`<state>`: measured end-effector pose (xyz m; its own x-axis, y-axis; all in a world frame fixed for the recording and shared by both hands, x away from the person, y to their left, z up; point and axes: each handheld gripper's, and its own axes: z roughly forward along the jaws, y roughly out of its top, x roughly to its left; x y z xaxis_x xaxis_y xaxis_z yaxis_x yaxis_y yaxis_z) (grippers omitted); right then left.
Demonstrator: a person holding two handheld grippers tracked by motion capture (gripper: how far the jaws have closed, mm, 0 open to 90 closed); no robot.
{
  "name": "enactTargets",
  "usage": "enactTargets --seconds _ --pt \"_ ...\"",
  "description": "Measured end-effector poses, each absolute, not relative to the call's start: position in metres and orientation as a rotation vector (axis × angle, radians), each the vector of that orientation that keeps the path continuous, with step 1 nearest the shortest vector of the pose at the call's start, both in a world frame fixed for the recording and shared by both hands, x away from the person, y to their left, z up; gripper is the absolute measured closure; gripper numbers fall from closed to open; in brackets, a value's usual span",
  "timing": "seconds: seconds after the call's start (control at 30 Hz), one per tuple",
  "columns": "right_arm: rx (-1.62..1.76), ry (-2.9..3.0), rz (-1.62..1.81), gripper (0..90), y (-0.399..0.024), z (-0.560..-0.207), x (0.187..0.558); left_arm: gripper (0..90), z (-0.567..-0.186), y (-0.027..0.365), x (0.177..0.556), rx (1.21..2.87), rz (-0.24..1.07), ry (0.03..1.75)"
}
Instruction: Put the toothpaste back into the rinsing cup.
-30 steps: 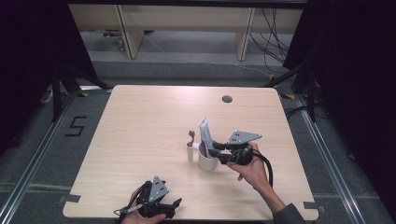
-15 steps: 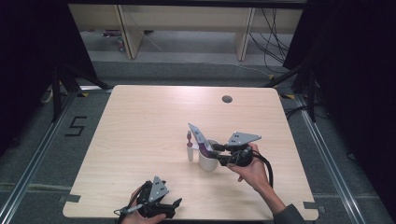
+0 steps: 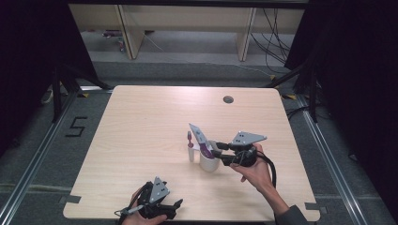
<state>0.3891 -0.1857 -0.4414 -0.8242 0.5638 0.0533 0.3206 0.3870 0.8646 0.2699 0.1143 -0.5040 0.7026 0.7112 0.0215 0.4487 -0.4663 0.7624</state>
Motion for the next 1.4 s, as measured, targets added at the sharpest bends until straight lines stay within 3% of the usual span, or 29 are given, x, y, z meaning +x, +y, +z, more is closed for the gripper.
enactTargets --seconds 1.03,1.4 --pt "0.924 2.313 1.436 51.7 -0.242 -0.443 0.368 19.0 -0.504 0.115 0.271 2.139 0.444 0.882" --pt "1.006 2.292 1.437 43.4 -0.259 -0.450 0.363 19.0 -0.503 0.115 0.271 2.141 0.446 0.884"
